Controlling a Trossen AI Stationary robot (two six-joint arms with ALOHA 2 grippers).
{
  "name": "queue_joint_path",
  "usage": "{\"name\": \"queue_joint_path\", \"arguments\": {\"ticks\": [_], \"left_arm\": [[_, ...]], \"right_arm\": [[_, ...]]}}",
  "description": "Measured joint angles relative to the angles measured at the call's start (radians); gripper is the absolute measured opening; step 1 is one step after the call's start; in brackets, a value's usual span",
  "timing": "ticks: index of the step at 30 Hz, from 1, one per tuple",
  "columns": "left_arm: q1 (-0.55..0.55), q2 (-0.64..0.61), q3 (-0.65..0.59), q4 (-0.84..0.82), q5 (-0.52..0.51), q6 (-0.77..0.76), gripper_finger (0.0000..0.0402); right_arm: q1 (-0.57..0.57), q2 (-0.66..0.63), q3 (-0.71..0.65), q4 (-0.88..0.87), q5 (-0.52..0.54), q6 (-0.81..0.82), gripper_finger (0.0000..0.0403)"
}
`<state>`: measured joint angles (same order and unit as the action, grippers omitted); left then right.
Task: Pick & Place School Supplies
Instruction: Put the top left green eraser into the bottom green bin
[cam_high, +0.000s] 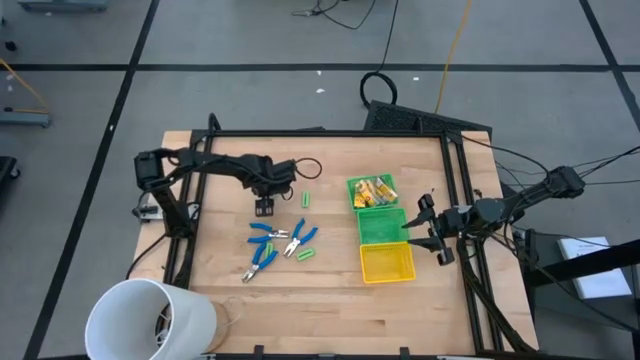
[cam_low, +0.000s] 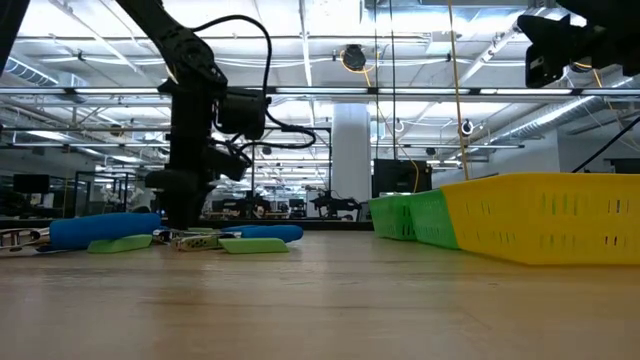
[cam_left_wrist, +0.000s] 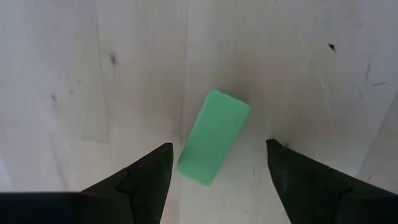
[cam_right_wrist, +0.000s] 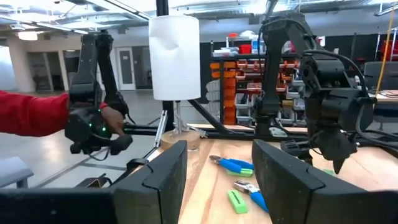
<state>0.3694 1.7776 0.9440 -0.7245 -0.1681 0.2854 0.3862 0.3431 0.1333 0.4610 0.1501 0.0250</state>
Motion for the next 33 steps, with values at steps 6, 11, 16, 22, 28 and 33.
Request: {"name": "queue_joint_path", "arguments": {"ticks": [6, 11, 16, 22, 28, 33], "left_arm": [[0.007, -0.008, -0.004, -0.024, 0.089, -0.093, 0.0256], [0.002, -0.015, -0.008, -0.036, 0.12, -0.123, 0.0209], [0.001, -0.015, -0.01, -0.025, 0.137, -0.119, 0.0148], [-0.001, -0.016, -0.012, 0.017, 0.106, -0.225, 0.01], [-0.009, -0.016, -0.012, 0.022, 0.093, -0.235, 0.0107], [-0.042, -0.016, -0.011, 0.043, 0.024, -0.19, 0.0099]], "right_arm": [[0.0, 0.0, 0.0, -0.001, 0.003, 0.001, 0.0171], [0.0, 0.0, 0.0, -0.001, 0.003, 0.002, 0.0171], [0.0, 0.0, 0.0, -0.002, 0.003, 0.016, 0.0171], [0.0, 0.0, 0.0, -0.008, 0.004, 0.016, 0.0171], [0.0, 0.0, 0.0, -0.01, 0.004, 0.016, 0.0171], [0.0, 0.0, 0.0, -0.01, 0.005, 0.04, 0.0171]]}}
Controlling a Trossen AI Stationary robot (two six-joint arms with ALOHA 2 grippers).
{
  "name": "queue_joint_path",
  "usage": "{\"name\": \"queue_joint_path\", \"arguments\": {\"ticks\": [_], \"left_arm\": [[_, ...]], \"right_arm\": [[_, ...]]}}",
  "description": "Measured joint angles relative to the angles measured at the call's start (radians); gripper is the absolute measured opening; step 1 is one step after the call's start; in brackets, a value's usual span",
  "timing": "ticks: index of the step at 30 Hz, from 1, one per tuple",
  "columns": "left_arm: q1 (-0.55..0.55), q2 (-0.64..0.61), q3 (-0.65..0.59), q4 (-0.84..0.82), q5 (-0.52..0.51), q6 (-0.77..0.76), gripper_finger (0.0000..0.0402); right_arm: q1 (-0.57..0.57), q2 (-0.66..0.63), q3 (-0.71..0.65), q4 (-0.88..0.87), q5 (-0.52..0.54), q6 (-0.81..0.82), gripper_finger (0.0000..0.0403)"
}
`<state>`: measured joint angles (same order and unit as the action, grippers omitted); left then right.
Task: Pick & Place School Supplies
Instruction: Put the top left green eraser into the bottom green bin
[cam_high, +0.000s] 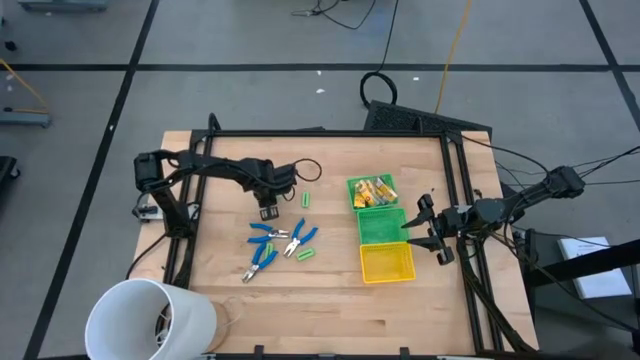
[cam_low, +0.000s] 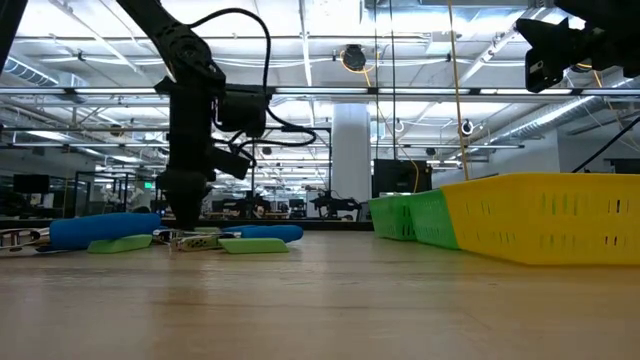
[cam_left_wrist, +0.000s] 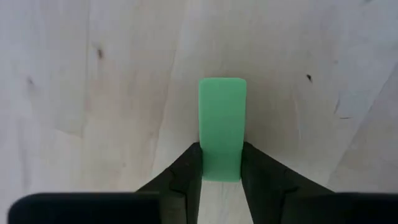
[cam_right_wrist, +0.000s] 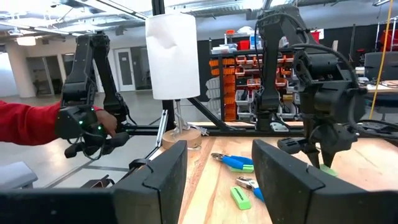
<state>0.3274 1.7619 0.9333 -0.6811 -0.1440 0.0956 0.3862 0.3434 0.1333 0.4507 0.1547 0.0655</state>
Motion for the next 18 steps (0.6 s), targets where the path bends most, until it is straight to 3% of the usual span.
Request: {"name": "queue_joint_path", "arguments": {"ticks": [5, 12, 18], "left_arm": [[-0.063, -0.002, 0.013, 0.001, -0.152, 0.008, 0.0075], [-0.172, -0.057, 0.082, 0.012, -0.374, 0.03, 0.0086], [-0.291, -0.071, 0.193, 0.103, -0.554, 0.142, 0.0089]], "right_arm": [[0.0, 0.0, 0.0, 0.0, 0.0, 0.001, 0.0171], [0.0, 0.0, 0.0, -0.005, 0.01, 0.0, 0.0171], [0.0, 0.032, -0.002, -0.028, 0.133, 0.001, 0.0171]]}}
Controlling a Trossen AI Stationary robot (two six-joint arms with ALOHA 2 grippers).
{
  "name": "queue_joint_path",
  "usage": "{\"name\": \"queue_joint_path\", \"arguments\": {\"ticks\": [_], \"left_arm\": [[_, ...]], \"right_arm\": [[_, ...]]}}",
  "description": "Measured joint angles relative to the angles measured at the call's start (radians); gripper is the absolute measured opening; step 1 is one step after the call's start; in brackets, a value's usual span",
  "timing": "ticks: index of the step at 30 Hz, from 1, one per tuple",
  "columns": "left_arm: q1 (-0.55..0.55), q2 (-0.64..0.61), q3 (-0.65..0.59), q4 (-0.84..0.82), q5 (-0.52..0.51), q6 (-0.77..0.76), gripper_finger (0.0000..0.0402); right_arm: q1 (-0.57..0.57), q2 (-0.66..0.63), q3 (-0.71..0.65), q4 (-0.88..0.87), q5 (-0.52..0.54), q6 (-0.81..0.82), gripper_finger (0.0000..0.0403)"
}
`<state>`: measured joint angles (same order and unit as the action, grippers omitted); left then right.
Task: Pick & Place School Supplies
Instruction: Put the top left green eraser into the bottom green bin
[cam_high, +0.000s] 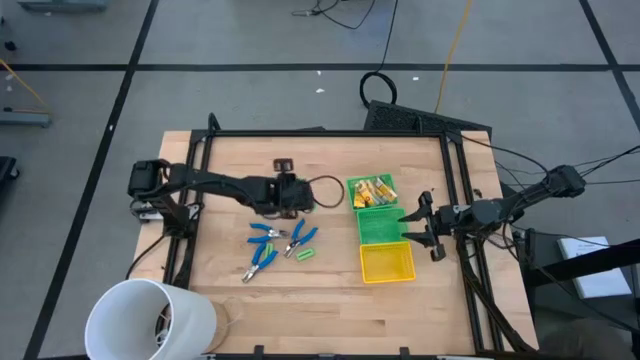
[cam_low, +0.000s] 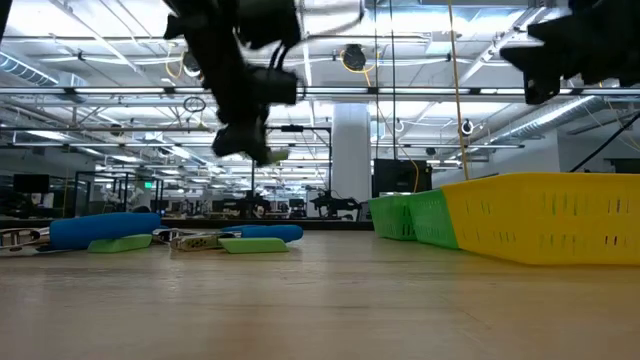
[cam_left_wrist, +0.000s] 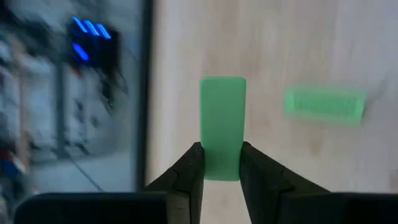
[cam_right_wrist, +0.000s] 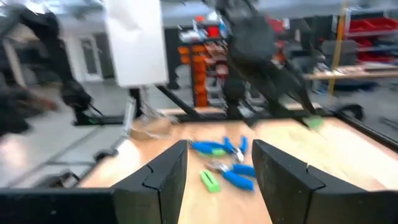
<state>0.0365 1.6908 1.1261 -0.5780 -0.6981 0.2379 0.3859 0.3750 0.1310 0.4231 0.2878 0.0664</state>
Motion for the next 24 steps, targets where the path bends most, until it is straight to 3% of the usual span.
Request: {"name": "queue_joint_path", "arguments": {"ticks": [7, 13, 24], "left_arm": [[-0.115, 0.0, 0.024, 0.313, -0.154, 0.287, 0.0089], [-0.171, 0.0, 0.025, 0.475, -0.168, 0.436, 0.009], [-0.216, 0.032, 0.025, 0.687, -0.108, 0.599, 0.009]], "right_arm": [[0.0, 0.182, -0.002, 0.112, 0.196, 0.015, 0.0171], [-0.014, 0.383, 0.015, 0.275, 0.34, 0.075, 0.0171], [-0.11, 0.724, 0.148, 0.404, 0.336, 0.181, 0.0171]]}}
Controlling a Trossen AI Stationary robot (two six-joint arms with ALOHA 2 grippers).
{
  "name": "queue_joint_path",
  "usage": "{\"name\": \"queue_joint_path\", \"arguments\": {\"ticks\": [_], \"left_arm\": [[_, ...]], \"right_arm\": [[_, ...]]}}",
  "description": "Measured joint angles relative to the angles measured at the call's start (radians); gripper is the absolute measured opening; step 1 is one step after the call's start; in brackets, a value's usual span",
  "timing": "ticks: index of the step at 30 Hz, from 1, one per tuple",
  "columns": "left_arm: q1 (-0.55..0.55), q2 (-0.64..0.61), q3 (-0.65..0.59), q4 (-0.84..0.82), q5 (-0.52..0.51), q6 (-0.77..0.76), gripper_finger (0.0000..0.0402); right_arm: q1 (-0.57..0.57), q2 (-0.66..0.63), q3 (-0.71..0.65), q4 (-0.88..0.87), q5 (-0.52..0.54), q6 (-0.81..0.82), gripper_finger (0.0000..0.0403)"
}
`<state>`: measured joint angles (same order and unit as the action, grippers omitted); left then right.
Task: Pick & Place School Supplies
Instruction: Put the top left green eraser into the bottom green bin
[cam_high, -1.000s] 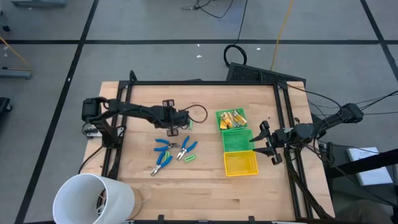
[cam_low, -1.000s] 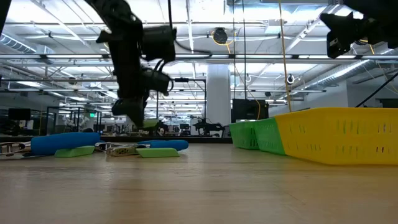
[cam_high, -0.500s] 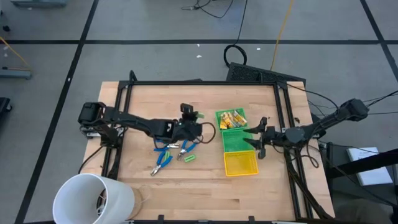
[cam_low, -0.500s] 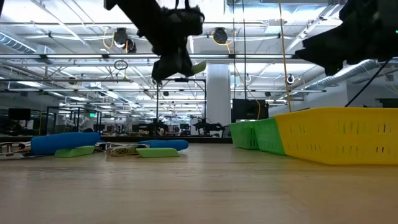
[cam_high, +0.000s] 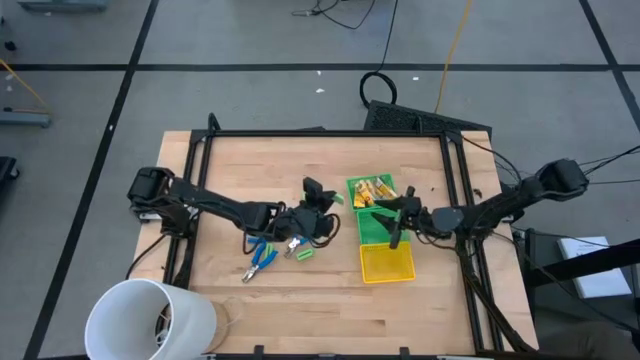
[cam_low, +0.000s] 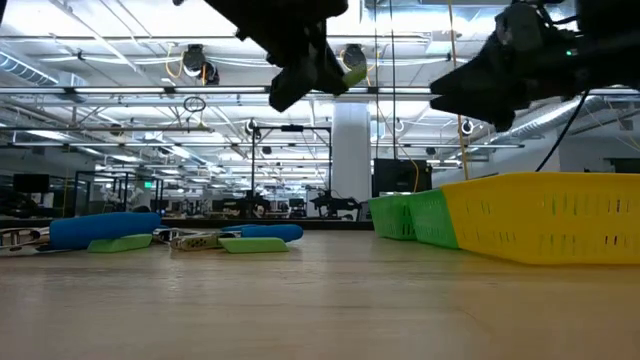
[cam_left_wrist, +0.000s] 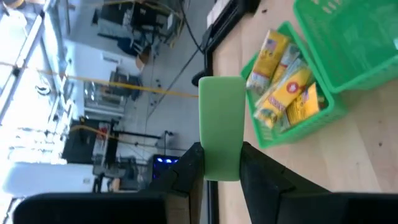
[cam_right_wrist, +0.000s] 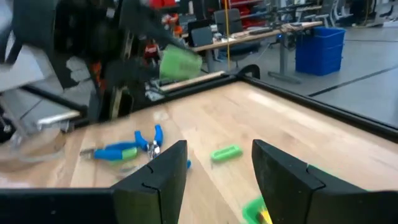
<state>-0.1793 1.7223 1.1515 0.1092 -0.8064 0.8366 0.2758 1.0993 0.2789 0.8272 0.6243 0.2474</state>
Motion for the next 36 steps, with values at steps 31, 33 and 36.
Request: {"name": "queue_joint_path", "arguments": {"ticks": [31, 33, 36], "left_arm": [[0.0, 0.097, 0.0, 0.203, -0.035, 0.213, 0.009], [0.0, 0.097, 0.0, 0.202, -0.032, 0.213, 0.009], [0.0, 0.097, 0.0, 0.202, -0.032, 0.208, 0.009]], "right_arm": [[-0.178, 0.312, 0.235, 0.128, -0.263, 0.15, 0.0205], [-0.179, 0.311, 0.235, 0.134, -0.263, 0.156, 0.0191], [-0.184, 0.311, 0.235, 0.132, -0.264, 0.155, 0.017]]}}
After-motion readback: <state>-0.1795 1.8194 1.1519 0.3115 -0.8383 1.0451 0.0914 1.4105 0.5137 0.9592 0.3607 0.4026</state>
